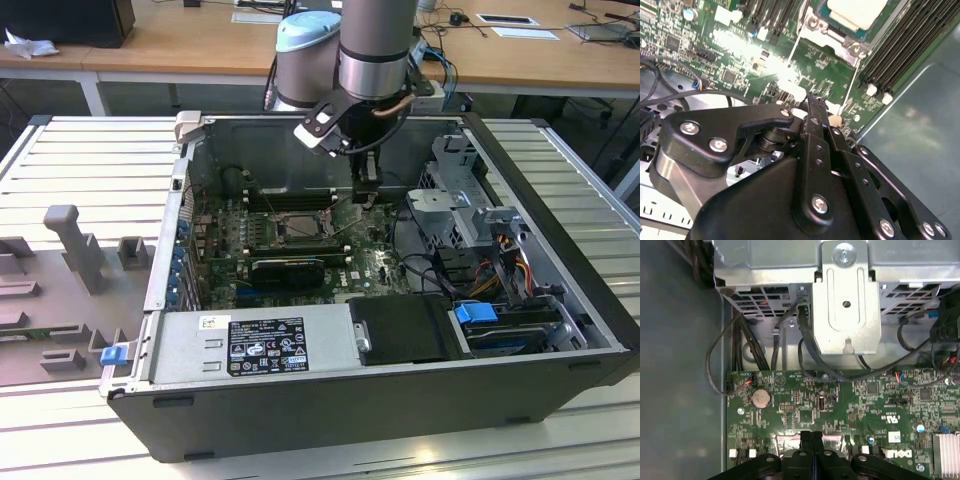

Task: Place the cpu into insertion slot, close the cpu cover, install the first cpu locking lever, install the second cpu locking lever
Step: 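Close the cpu cover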

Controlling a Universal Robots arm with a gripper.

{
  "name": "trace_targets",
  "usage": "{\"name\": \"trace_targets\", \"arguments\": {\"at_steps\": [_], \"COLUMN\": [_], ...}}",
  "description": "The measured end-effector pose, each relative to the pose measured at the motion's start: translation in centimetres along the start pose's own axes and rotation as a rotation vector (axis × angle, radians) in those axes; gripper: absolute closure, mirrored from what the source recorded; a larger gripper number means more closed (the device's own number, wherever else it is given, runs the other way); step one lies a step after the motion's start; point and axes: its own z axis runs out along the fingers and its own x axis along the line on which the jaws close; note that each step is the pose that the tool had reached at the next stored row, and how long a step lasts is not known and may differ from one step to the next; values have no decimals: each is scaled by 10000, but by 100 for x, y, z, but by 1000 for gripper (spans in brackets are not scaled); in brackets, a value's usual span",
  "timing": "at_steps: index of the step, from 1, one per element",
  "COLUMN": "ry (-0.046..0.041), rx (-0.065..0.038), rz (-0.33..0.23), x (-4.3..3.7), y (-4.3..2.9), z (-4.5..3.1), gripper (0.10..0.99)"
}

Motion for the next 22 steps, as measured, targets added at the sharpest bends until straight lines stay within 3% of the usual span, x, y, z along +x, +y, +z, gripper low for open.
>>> {"name": "trace_targets", "arguments": {"at_steps": [2, 5, 11, 18, 21, 22], "ry": [-4, -7, -1, -1, -4, -5], "rx": [114, 158, 176, 201, 326, 452], "rz": [0, 2, -62, -83, -88, -86], "x": [1, 1, 4, 3, 3, 3], "y": [43, 86, 192, 223, 223, 223], "z": [4, 10, 28, 118, 123, 123], "gripper": [980, 980, 980, 980, 980, 980]}}
